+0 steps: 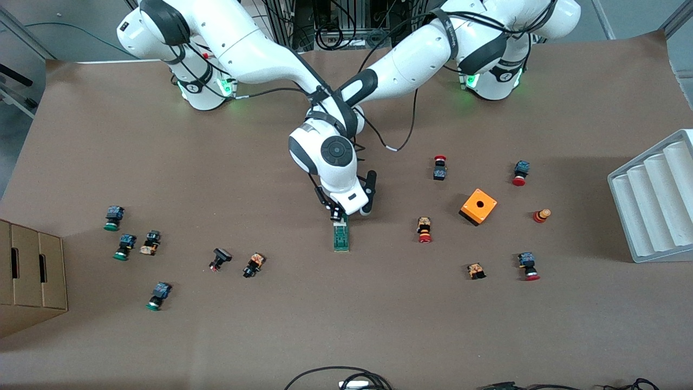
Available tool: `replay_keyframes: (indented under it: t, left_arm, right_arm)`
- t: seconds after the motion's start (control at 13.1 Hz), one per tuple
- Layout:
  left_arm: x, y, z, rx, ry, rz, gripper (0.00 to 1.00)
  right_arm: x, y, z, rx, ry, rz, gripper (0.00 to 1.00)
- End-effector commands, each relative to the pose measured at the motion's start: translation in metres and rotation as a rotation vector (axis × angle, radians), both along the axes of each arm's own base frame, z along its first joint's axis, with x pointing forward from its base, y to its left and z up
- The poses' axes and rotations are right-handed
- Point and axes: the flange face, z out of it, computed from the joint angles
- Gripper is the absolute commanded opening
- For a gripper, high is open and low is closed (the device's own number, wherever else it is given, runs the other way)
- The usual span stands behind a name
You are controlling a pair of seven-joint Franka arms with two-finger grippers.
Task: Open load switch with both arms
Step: 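Press the white lever fully into the closed position with the right gripper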
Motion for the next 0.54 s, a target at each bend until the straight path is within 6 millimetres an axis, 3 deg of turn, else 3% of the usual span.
replay_keyframes:
  t: [0.0,0.46]
  left_arm:
    - [-0.0047,-0.0004,-0.0072,0.0,-0.009,0.004,0.27]
    - [-0.0047,-0.0004,-0.0072,0.0,-0.009,0.004,0.27]
  right_arm:
    - [-0.0013,0.0021,-0.0095,0.002,-0.02,-0.008,0.6]
    - [-0.0017,0.0016,-0.0152,-0.004,-0.016,-0.011,0.6]
